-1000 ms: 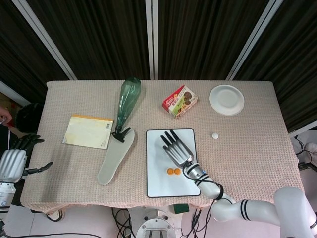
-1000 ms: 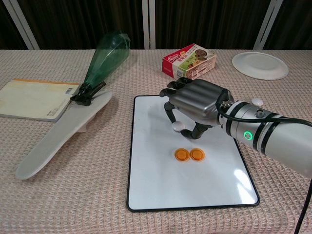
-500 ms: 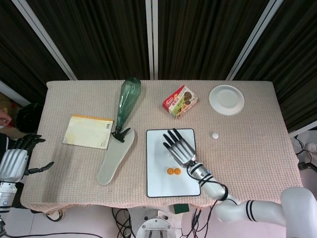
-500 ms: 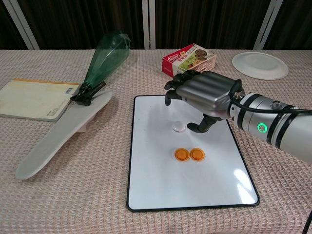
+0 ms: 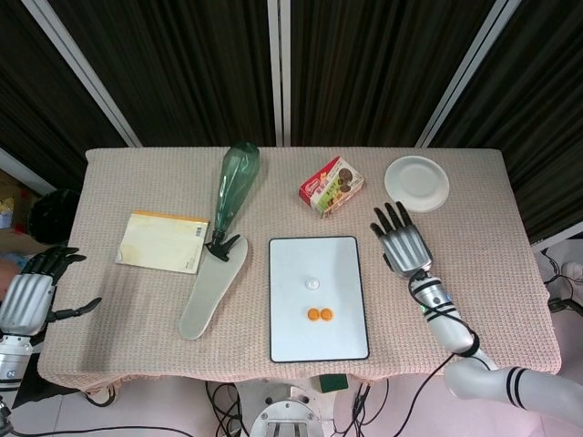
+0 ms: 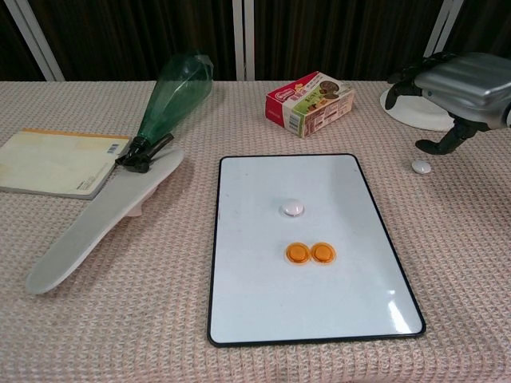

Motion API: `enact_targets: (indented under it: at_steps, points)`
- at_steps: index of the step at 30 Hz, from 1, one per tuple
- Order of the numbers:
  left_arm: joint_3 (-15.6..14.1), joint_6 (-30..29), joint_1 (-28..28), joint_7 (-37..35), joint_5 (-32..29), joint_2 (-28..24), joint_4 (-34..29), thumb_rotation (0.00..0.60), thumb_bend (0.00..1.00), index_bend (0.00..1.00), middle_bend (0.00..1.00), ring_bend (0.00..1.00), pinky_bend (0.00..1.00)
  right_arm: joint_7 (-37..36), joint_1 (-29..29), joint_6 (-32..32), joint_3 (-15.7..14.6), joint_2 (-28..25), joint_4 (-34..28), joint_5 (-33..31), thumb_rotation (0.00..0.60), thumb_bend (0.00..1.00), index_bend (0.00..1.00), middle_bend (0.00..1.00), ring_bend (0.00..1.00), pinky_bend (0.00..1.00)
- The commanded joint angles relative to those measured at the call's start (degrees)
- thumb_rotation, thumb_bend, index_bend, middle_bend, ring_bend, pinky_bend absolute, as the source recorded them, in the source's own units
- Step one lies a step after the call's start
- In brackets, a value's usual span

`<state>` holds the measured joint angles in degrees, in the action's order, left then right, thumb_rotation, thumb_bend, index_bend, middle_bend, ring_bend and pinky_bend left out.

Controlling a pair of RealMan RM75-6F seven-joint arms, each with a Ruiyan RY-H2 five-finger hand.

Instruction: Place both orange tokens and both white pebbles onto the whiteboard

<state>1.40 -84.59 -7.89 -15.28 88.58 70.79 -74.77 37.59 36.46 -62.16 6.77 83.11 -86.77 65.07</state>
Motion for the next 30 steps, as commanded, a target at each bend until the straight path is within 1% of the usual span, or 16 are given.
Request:
enact_targets:
  at_steps: [1,6,12,20,30]
  points:
    - [0.0,0.0,0.0,0.1,0.1,-0.1,-0.1,0.349,0.09,0.27,0.21,0.13,0.19,-1.8,-1.0,1.4,-0.7,-0.1,2.6,-1.2,0.6,0.31,0.27,0.04,0.0,0.0]
    - [-0.1,0.1,0.1,0.1,-0.1,-0.2,-0.1,0.348,0.09,0.27,0.21,0.13,0.19,-3.0,-1.1,2.4,-1.1,1.7,6.4,-1.8,0.6,0.31,0.29,0.04,0.0,0.0]
    - [-0.1,0.1,0.1,-0.5,-0.3,0.0,0.4,0.345,0.09,0.27,0.21,0.13,0.19,-2.7,-0.4,4.2,-0.7,4.5,11.2,-3.6,0.6,0.31,0.32,0.04,0.0,0.0]
    - [0.2,-0.1,0.3,-1.1,-0.7,-0.2,0.7,0.35,0.09,0.27,0.21,0.13,0.19,-3.2,0.2,5.7,-0.7,8.6,16.6,-3.9,0.6,0.32,0.36,0.04,0.0,0.0]
    - [0.4,-0.1,0.4,-1.4,-1.1,-0.1,0.8,0.349,0.09,0.27,0.21,0.13,0.19,-2.6,0.4,6.2,-0.4,10.6,19.0,-4.5,0.6,0.32,0.4,0.04,0.0,0.0]
